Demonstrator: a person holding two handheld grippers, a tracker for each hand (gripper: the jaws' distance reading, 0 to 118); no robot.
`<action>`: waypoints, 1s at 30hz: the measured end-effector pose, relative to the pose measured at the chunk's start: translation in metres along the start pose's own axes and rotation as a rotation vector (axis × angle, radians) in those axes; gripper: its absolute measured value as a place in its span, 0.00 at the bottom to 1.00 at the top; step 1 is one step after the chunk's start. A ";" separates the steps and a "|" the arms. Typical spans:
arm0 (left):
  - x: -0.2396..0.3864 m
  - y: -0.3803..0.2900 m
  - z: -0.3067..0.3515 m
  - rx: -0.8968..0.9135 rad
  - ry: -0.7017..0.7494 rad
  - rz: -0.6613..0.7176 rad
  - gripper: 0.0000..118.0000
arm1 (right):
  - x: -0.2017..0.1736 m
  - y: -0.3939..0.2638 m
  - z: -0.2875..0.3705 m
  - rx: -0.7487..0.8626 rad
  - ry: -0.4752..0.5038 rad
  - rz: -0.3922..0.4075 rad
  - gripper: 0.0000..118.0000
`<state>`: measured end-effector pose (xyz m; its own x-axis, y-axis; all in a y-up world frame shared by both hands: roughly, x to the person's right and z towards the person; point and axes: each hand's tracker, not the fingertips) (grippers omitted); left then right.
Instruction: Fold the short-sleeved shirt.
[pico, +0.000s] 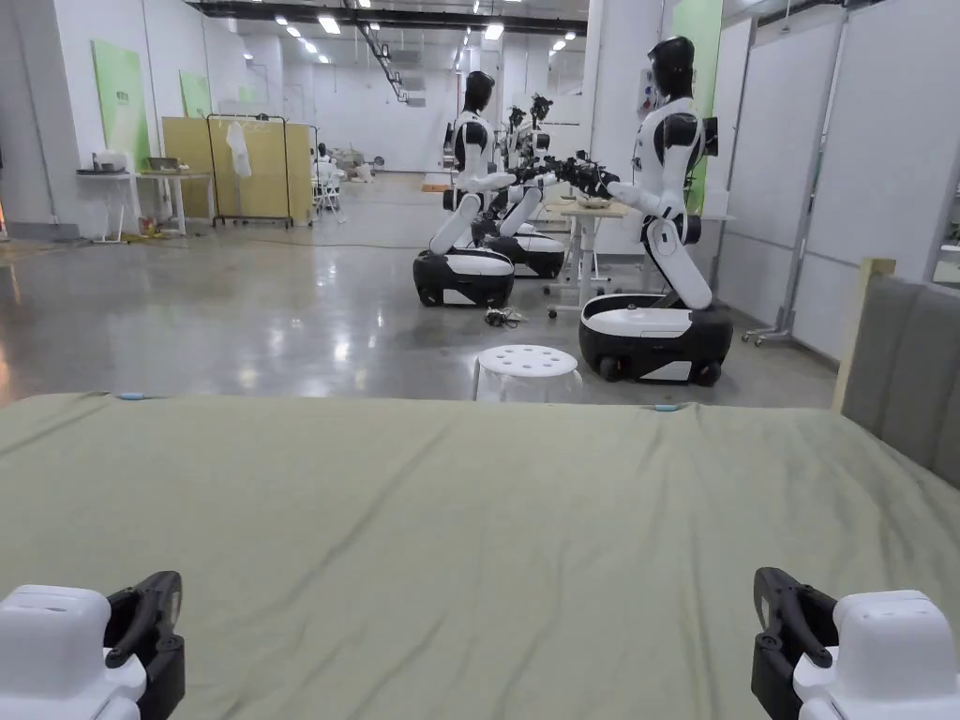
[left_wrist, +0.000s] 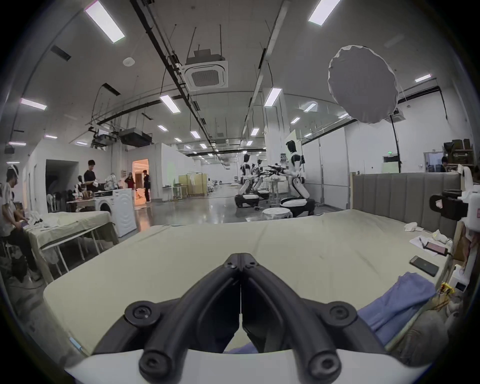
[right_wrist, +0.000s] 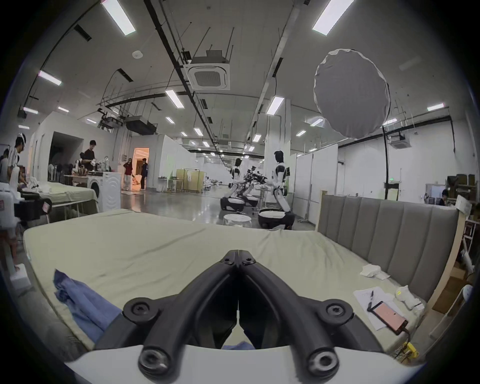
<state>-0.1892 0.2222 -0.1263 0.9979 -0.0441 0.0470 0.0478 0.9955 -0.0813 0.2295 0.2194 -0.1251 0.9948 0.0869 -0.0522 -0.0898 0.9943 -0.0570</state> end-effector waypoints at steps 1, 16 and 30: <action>0.001 0.002 0.001 -0.006 -0.004 0.002 0.00 | 0.002 0.003 0.003 0.001 -0.007 -0.002 0.03; 0.000 0.001 0.001 -0.030 0.016 0.022 0.00 | 0.014 0.009 0.015 0.028 -0.097 0.010 0.03; -0.108 -0.055 -0.006 -0.408 -0.321 0.434 1.00 | 0.005 -0.002 0.006 -0.061 0.007 0.004 0.03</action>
<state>-0.2992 0.1713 -0.1333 0.8711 0.4421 0.2137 -0.2786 0.8034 -0.5263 0.2350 0.2184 -0.1196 0.9941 0.0903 -0.0598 -0.0968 0.9884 -0.1170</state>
